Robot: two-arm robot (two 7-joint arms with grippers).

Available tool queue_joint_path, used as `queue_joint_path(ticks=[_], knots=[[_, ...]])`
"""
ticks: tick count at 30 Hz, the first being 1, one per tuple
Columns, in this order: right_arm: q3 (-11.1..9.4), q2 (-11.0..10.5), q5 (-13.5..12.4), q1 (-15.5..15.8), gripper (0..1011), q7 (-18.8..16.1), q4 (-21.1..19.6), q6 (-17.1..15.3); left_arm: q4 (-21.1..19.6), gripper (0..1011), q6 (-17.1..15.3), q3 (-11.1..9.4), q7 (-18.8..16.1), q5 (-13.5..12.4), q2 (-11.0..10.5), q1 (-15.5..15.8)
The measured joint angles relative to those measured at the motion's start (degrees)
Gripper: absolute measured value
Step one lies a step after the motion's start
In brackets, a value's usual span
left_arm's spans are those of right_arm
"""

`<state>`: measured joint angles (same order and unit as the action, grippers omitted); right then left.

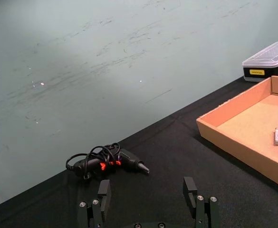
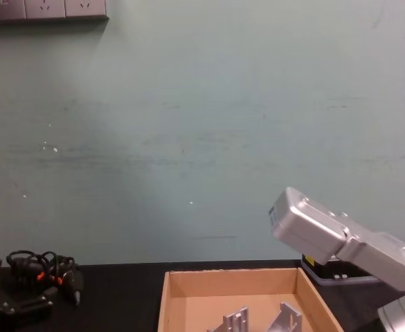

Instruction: Use one hand to pick up the angle iron from the table and place it into the box.

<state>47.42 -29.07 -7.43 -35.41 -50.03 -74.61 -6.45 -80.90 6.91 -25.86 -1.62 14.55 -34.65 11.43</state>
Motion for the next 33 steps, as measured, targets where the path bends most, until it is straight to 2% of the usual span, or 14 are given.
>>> queue_joint_path(ticks=[25, 29, 33], knots=[[1.2, 1.0, -0.5, -0.6, 1004, 0.2, 0.9, 0.4, 0.0, 1000, 0.0, 0.0, 0.0, 0.0, 0.0, 0.0], [1.4, 1.0, -0.5, -0.7, 958, 0.2, 0.9, 0.3, 0.0, 1000, 0.0, 0.0, 0.0, 0.0, 0.0, 0.0], [1.5, 1.0, -0.5, -0.7, 870, 0.2, 0.8, 0.0, 0.0, 1000, 0.0, 0.0, 0.0, 0.0, 0.0, 0.0]])
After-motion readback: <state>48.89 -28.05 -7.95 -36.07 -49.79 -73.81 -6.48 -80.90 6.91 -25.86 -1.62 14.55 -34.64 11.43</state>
